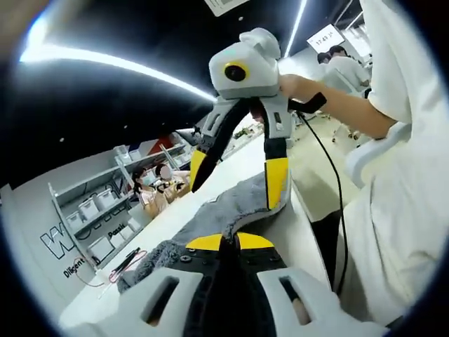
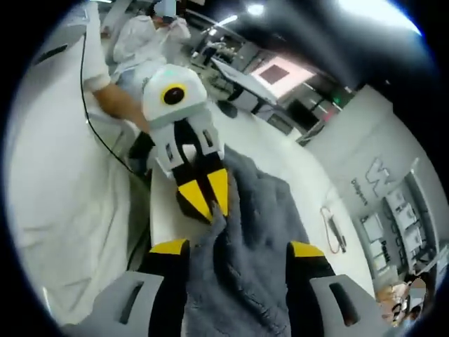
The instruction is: Open the folded towel by lifting each exposed corner and separating the folded layers until the towel lies flat within the target outline without major curled edges
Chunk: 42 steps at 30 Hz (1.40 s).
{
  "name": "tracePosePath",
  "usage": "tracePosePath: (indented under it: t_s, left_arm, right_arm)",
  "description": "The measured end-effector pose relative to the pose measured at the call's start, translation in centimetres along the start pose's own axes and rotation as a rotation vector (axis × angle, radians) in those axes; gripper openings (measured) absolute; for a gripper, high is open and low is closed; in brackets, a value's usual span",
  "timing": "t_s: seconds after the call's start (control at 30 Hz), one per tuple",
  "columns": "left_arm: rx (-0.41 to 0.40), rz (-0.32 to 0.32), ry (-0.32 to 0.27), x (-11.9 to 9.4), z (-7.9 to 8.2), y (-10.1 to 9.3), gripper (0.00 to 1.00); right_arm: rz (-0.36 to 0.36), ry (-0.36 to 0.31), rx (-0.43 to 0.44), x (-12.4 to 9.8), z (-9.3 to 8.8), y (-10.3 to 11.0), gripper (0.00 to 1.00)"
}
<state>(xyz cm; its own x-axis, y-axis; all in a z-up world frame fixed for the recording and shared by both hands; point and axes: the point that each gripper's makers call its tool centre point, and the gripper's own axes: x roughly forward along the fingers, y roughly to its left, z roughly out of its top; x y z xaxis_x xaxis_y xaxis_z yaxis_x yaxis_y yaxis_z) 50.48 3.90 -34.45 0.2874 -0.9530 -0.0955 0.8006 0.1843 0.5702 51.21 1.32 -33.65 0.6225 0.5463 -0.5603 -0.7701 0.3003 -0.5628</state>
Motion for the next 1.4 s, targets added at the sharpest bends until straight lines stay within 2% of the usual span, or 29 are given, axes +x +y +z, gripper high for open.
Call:
tracePosePath:
  t_s: [0.07,0.13,0.2,0.23,0.33,0.37,0.4,0.43,0.53,0.63,0.8,0.9,0.97,1.07,1.1,1.2,1.3,1.33,1.4]
  left_arm:
    - [0.009,0.002,-0.006,0.1,0.2,0.0,0.05]
    - [0.001,0.006,-0.010,0.2,0.3,0.4,0.05]
    - [-0.005,-0.003,-0.037,0.2,0.9,0.7,0.05]
    - [0.004,-0.002,-0.047,0.2,1.1,0.7,0.05]
    - [0.003,-0.004,-0.065,0.1,1.5,0.7,0.05]
    - [0.001,-0.006,-0.073,0.1,1.7,0.7,0.05]
    - [0.000,-0.006,-0.075,0.1,1.8,0.5,0.05]
    - [0.000,-0.006,-0.075,0.1,1.8,0.5,0.05]
    - [0.024,0.006,-0.093,0.1,2.1,0.5,0.06]
    - [0.064,0.019,-0.092,0.1,2.3,0.5,0.07]
    - [0.084,0.046,-0.031,0.4,1.3,0.6,0.23]
    - [0.116,0.036,-0.038,0.2,1.2,0.3,0.18]
    - [0.145,0.054,-0.039,-0.1,1.3,0.4,0.13]
    - [0.147,0.065,-0.011,-0.3,0.7,0.6,0.05]
    - [0.145,0.062,-0.018,-0.5,0.7,0.7,0.05]
    - [0.096,0.085,-0.014,-0.9,0.4,1.3,0.04]
    - [0.075,0.108,-0.005,-1.4,0.1,1.9,0.05]
    - [0.071,0.118,0.014,-1.6,-0.3,2.0,0.05]
    - [0.078,0.122,0.008,-1.9,-0.3,2.1,0.05]
  right_arm:
    - [0.004,-0.005,-0.018,-0.2,0.9,0.9,0.56]
    - [0.032,-0.008,-0.024,0.0,1.5,2.0,0.52]
    - [0.000,0.039,-0.106,1.1,1.5,2.0,0.47]
    - [0.003,0.062,-0.113,1.5,1.3,2.4,0.43]
    - [0.015,0.066,-0.108,1.6,1.2,2.5,0.22]
    - [-0.006,0.060,-0.123,1.6,1.3,2.0,0.16]
    - [-0.022,0.065,-0.140,1.5,1.3,1.6,0.05]
    - [-0.036,0.073,-0.191,1.2,1.3,1.2,0.00]
    - [-0.052,0.042,-0.270,0.9,2.0,1.4,0.00]
    - [-0.057,0.053,-0.258,0.7,1.8,1.3,0.00]
    - [-0.075,0.045,-0.250,0.0,2.2,0.9,0.00]
    - [-0.081,0.019,-0.274,-0.6,3.0,0.9,0.00]
    - [-0.083,0.010,-0.263,-0.9,3.2,0.7,0.00]
    - [-0.089,-0.004,-0.272,-1.0,3.3,0.4,0.00]
    - [-0.056,-0.026,-0.311,-0.9,3.6,0.7,0.00]
    - [-0.038,-0.107,-0.245,-0.9,4.4,0.3,0.00]
    - [-0.049,-0.100,-0.206,-1.2,3.9,-0.8,0.00]
    - [-0.084,-0.080,-0.267,-1.6,4.1,-1.4,0.00]
    - [-0.088,-0.101,-0.322,-2.1,4.9,-1.2,0.00]
